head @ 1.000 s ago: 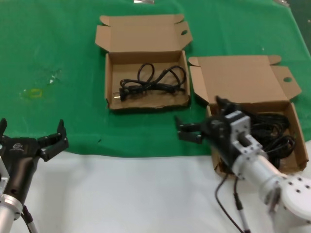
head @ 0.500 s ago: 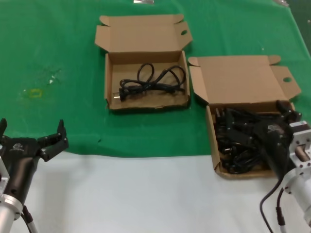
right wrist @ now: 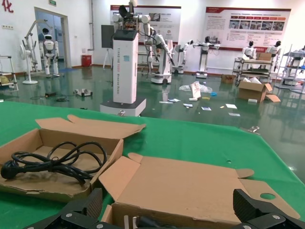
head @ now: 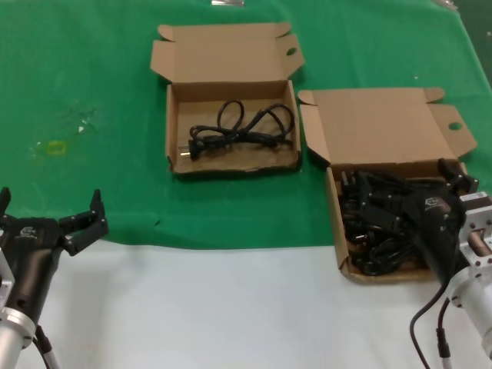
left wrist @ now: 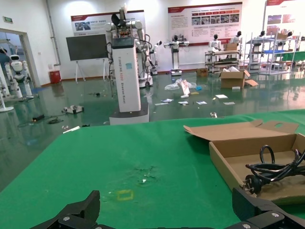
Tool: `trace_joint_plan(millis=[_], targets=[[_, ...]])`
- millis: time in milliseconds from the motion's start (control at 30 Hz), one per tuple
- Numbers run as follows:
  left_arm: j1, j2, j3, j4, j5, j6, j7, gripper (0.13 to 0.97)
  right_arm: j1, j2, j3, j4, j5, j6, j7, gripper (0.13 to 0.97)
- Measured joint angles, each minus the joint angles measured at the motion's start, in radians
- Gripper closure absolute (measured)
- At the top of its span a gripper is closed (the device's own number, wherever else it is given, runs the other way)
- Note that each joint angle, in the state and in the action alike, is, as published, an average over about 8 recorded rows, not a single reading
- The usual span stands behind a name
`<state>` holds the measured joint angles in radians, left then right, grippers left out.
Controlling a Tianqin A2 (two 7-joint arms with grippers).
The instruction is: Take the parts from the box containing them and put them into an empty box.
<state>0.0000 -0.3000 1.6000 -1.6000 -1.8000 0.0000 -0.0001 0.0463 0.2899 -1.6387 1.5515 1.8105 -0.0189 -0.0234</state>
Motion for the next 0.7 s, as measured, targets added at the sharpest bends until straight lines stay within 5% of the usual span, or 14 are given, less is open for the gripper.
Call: trace_joint_plan(millis=[700], targets=[[0.0, 0.0, 0.0, 0.0, 0.0, 0.0, 0.0, 0.132, 0.0, 0.0, 0.0, 0.0, 0.0, 0.0, 0.0, 0.129]])
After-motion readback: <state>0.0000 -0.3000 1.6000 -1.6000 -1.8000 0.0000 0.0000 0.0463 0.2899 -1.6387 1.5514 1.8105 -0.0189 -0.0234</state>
